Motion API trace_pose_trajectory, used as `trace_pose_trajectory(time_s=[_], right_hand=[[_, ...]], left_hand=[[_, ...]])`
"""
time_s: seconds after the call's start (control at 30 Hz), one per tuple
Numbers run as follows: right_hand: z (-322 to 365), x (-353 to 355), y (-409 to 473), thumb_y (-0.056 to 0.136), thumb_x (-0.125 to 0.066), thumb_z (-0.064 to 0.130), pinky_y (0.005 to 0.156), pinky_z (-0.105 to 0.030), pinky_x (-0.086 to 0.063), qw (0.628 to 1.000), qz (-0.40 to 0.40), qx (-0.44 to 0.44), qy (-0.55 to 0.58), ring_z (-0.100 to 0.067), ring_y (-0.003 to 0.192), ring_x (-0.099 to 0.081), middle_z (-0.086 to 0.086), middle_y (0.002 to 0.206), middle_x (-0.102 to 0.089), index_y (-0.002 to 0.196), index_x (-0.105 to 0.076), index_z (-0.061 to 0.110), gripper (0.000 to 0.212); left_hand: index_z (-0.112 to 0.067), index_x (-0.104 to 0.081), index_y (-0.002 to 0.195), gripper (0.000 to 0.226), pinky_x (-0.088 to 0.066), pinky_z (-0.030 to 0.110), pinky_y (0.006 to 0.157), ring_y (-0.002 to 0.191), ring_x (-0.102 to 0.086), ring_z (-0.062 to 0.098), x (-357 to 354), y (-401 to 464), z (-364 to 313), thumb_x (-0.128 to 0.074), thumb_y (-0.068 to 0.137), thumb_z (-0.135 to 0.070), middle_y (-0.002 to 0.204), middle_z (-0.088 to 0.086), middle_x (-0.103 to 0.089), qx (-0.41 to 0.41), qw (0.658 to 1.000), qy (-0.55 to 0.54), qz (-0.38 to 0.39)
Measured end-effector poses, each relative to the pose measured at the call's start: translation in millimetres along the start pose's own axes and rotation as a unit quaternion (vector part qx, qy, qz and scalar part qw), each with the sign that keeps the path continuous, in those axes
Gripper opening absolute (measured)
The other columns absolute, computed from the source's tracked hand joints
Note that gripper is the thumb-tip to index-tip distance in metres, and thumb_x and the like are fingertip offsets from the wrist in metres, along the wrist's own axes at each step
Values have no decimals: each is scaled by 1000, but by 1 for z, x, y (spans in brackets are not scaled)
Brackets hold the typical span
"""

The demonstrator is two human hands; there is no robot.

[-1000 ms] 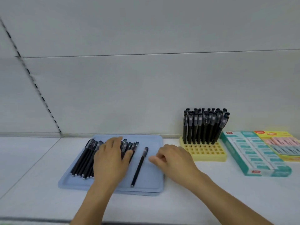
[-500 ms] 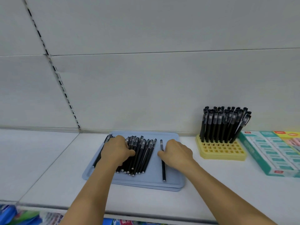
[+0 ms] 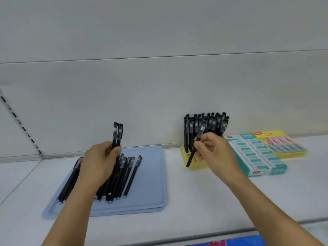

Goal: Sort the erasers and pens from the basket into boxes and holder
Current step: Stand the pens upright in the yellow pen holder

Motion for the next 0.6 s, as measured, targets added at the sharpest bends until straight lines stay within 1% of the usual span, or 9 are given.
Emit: trace_pose_trajectory(time_s=[0.07, 0.1, 0.17, 0.27, 0.3, 0.37, 0.47, 0.53, 0.6], right_hand=[[-15, 38, 8, 91, -65, 17, 71, -37, -58, 996, -87, 12, -31, -16, 72, -69, -3, 77, -69, 80, -57, 21, 14], [-21, 55, 13, 90, -65, 16, 72, -37, -57, 991, -119, 20, -51, -18, 74, -69, -2, 76, -69, 78, -56, 22, 16], [-32, 79, 24, 89, -65, 15, 73, -38, -56, 984, -151, 33, -89, -22, 77, -69, -3, 76, -68, 75, -55, 23, 19], [-43, 92, 39, 91, -64, 16, 74, -41, -56, 979, -150, 51, -129, -24, 78, -68, -6, 79, -68, 81, -56, 18, 13], [-45, 92, 43, 91, -63, 17, 74, -41, -56, 978, -145, 56, -142, -24, 79, -68, -6, 81, -68, 84, -57, 16, 10], [-48, 90, 49, 92, -63, 18, 75, -39, -56, 976, -133, 68, -161, -22, 78, -67, -5, 82, -67, 87, -58, 14, 8], [-52, 84, 53, 91, -63, 16, 74, -38, -56, 978, -107, 74, -163, -20, 76, -67, -2, 79, -67, 85, -58, 14, 8], [-54, 80, 55, 91, -63, 14, 73, -39, -55, 979, -90, 74, -168, -20, 75, -66, -1, 78, -66, 83, -58, 14, 9], [-56, 74, 57, 91, -63, 14, 75, -38, -53, 977, -71, 60, -192, -22, 77, -64, -2, 80, -67, 83, -59, 13, 9]], left_hand=[[-22, -70, 88, 12, -47, 24, 66, 76, -65, 11, -9, -11, -26, -61, 94, -25, 78, -6, -71, -6, 990, -140, -3], [-24, -71, 91, 10, -48, 22, 68, 78, -67, 8, -16, -16, -37, -61, 93, -24, 81, -7, -73, -5, 982, -191, 6], [-26, -71, 95, 10, -50, 21, 71, 82, -70, 5, -35, -23, -55, -62, 93, -22, 85, -6, -75, 0, 961, -274, 35], [-25, -72, 95, 12, -52, 16, 72, 84, -72, 11, -61, -29, -74, -63, 92, -17, 87, -3, -76, 4, 935, -350, 61], [-25, -72, 95, 13, -54, 17, 74, 84, -72, 13, -67, -31, -79, -63, 92, -16, 87, -3, -76, 5, 929, -363, 67], [-26, -72, 94, 14, -56, 25, 79, 85, -72, 16, -77, -34, -86, -64, 91, -15, 87, -2, -76, 8, 924, -375, 76], [-27, -73, 91, 17, -58, 30, 81, 85, -72, 19, -86, -37, -94, -64, 91, -13, 86, 1, -76, 14, 918, -388, 86], [-28, -73, 89, 19, -57, 30, 81, 85, -72, 17, -89, -39, -99, -65, 91, -12, 85, 0, -76, 17, 914, -395, 88], [-29, -73, 86, 21, -57, 27, 79, 82, -72, 13, -91, -40, -104, -64, 91, -10, 84, -3, -76, 19, 910, -403, 94]])
Point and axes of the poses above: each hand's wrist, its own y-axis towards the middle knuckle, its own x-axis out of the back of the hand, z = x × y, the point moved 4 cm from there along y, towards the middle knuckle
